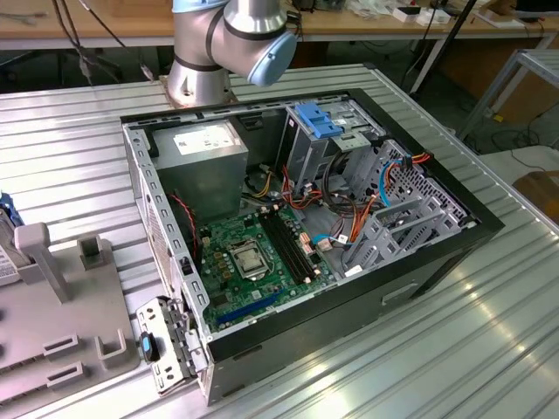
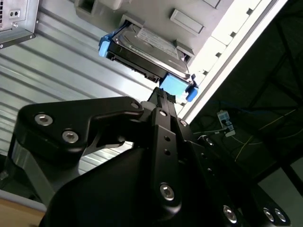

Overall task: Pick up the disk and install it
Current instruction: 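Reach for the disk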

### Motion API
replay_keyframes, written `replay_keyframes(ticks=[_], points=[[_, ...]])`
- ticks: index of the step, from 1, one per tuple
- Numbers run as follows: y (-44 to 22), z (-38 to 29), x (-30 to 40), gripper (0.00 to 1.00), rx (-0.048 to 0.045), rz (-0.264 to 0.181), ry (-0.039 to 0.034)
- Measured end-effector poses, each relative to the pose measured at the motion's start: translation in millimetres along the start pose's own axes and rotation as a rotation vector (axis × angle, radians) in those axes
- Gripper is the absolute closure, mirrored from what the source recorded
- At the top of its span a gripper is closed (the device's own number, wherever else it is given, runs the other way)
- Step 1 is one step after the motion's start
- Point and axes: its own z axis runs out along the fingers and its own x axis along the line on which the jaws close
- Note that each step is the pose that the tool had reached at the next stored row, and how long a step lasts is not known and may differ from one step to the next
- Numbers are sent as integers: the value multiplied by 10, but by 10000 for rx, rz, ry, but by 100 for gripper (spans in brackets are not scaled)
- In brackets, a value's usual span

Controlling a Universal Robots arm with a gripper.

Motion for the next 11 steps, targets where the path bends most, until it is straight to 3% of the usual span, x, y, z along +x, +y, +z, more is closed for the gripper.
replay_keyframes(ticks=[3, 11], points=[[-72, -4, 46, 89, 1, 0, 1], [-84, -4, 47, 89, 1, 0, 0]])
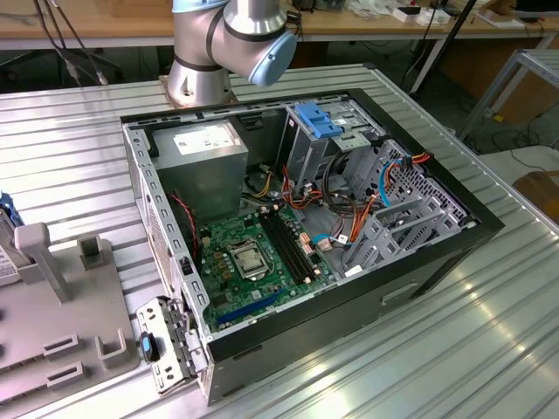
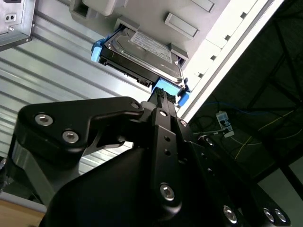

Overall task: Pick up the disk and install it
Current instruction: 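Reach for the disk, then pick up the disk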

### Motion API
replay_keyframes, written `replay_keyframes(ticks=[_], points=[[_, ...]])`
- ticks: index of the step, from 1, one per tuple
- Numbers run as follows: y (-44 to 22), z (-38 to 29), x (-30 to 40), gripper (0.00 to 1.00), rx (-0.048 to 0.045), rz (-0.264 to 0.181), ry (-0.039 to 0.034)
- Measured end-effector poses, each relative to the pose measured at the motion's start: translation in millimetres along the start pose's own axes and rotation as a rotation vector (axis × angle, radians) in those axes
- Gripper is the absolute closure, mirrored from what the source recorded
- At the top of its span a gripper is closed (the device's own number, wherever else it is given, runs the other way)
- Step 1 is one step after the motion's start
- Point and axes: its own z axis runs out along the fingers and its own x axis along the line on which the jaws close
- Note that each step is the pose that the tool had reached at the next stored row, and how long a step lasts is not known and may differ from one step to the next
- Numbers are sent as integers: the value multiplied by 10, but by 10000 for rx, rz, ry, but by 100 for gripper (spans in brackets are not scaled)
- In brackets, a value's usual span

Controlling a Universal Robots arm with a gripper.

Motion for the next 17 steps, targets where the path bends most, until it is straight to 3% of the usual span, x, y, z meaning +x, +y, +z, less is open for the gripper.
replay_keyframes(ticks=[9, 15, 17], points=[[-8, 0, 0, 89, -1, -49, 1], [-9, 0, 0, 89, -28, -1145, 51], [-9, 0, 0, 89, -45, -1867, 82]])
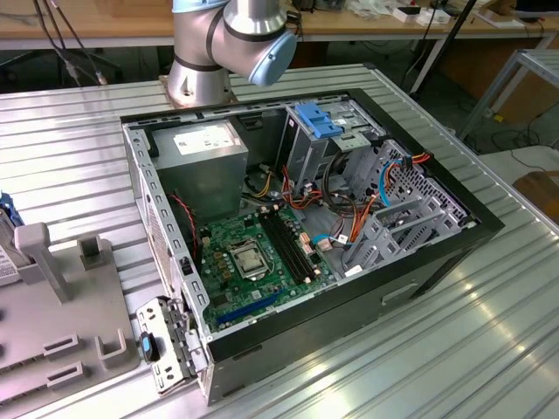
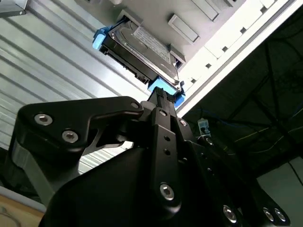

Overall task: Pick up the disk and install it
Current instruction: 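Pick up the disk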

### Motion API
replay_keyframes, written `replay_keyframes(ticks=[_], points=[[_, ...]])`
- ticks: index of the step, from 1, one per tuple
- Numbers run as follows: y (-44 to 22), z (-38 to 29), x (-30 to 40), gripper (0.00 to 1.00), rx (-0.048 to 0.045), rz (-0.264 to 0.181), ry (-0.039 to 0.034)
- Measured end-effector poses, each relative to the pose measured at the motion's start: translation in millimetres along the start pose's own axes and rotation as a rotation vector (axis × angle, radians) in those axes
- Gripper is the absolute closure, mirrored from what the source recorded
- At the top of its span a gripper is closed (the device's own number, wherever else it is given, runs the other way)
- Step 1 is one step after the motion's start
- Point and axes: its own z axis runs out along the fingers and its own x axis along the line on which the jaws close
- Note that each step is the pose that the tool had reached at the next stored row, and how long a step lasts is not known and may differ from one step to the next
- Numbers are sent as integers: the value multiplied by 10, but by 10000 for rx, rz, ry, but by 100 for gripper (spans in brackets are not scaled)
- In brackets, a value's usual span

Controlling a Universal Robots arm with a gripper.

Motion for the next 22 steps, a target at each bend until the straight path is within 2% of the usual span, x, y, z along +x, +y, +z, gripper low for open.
replay_keyframes(ticks=[10, 12, 13, 17, 22], points=[[0, 0, 0, 89, -52, -2148, 96], [0, 0, 0, 89, -76, -3165, 141], [0, 0, 0, 89, -84, -3507, 156], [0, 0, 0, 89, -109, -4526, 202], [0, 0, 0, 89, -132, -5480, 243]])
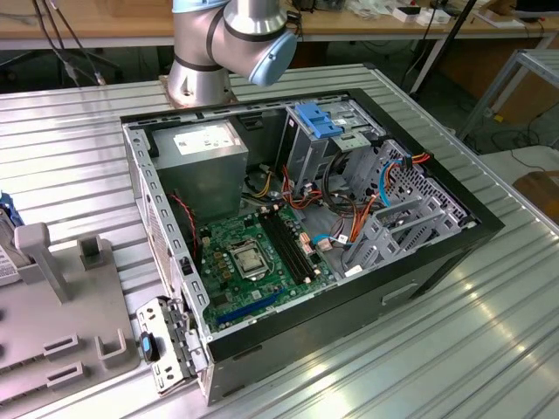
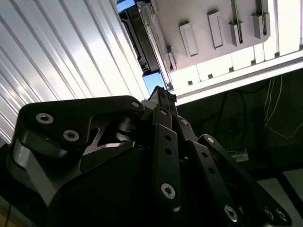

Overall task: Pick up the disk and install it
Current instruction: 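Pick up the disk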

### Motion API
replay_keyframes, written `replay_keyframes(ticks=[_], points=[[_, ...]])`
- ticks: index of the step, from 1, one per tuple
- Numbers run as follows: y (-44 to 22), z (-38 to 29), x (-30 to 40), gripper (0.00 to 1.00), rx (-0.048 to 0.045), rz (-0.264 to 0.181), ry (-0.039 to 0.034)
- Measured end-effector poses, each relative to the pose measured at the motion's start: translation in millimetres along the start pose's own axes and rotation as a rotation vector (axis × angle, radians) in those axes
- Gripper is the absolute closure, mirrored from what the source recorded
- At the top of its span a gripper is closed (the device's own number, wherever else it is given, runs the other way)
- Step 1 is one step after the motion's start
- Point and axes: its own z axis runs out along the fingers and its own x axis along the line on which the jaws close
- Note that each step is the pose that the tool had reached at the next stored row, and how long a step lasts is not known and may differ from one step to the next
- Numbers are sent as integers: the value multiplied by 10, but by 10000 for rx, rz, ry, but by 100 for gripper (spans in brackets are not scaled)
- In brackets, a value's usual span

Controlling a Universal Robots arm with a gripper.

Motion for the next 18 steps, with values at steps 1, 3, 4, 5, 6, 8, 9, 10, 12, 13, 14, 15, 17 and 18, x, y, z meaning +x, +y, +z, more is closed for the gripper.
replay_keyframes(ticks=[1, 3, 4, 5, 6, 8, 9, 10, 12, 13, 14, 15, 17, 18], points=[[0, 0, 0, 89, -5, -214, 9], [0, 0, 0, 89, -14, -574, 26], [0, 0, 0, 89, -19, -758, 34], [0, 0, 0, 89, -27, -1110, 50], [0, 1, 0, 89, -35, -1429, 64], [0, 1, 0, 89, -49, -2015, 90], [0, 2, 0, 89, -54, -2241, 100], [0, 2, 0, 89, -59, -2463, 110], [0, 3, 0, 89, -72, -3008, 135], [0, 5, 0, 89, -79, -3383, 153], [-1, 7, 0, 89, -83, -3730, 174], [-1, 11, 0, 89, -87, -4046, 195], [-1, 16, 0, 89, -98, -4366, 238], [-2, 22, 0, 89, -110, -4604, 274]])
